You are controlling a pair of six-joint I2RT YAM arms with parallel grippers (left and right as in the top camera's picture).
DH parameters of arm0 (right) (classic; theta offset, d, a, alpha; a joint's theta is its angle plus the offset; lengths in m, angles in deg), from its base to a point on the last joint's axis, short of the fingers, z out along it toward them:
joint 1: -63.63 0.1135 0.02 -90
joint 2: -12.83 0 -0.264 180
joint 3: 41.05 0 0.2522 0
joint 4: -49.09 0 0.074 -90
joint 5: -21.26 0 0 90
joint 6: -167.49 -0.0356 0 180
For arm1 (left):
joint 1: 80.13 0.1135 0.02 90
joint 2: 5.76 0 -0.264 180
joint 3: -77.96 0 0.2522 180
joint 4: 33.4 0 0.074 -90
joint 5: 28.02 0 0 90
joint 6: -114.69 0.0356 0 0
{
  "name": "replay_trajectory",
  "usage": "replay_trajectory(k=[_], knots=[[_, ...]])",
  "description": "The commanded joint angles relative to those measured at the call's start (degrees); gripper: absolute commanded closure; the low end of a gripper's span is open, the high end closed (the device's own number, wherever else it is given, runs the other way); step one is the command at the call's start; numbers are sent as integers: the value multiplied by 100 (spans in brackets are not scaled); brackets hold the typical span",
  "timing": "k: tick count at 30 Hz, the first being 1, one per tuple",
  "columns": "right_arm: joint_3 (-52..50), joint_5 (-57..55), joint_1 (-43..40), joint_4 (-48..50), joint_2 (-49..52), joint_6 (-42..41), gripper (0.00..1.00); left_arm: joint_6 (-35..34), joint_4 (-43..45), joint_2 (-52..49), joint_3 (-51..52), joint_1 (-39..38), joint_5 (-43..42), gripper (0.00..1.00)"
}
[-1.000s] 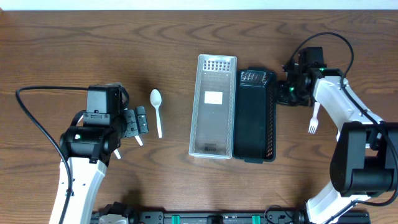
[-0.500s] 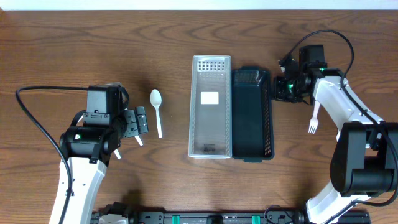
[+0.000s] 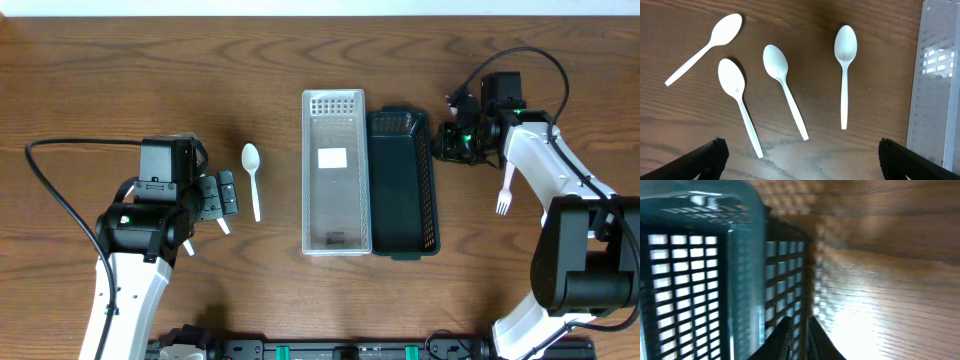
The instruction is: Pack container
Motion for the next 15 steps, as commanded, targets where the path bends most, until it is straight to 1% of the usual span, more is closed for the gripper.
replay_trajectory(k=[1, 3, 5, 8, 9, 12, 15], knots=[[109, -752, -55, -2, 2, -472, 79, 20, -20, -13, -48, 28, 46, 2], [184, -1121, -140, -103, -59, -671, 75, 20, -22, -13, -48, 28, 46, 2], [297, -1451, -256, -286, -181, -765, 62, 20, -22, -13, -48, 28, 46, 2], [546, -2092, -459, -721, -439, -804, 48, 20, -20, -11, -48, 28, 46, 2], [645, -2332, -533, -931, -529, -807, 41, 20, -22, -13, -48, 28, 46, 2], [804, -2990, -743, -1550, -730, -1008, 37, 17, -22, -13, -48, 28, 46, 2], [800, -3189, -977, -2107, -787, -1038, 26, 17, -22, -13, -48, 28, 46, 2]])
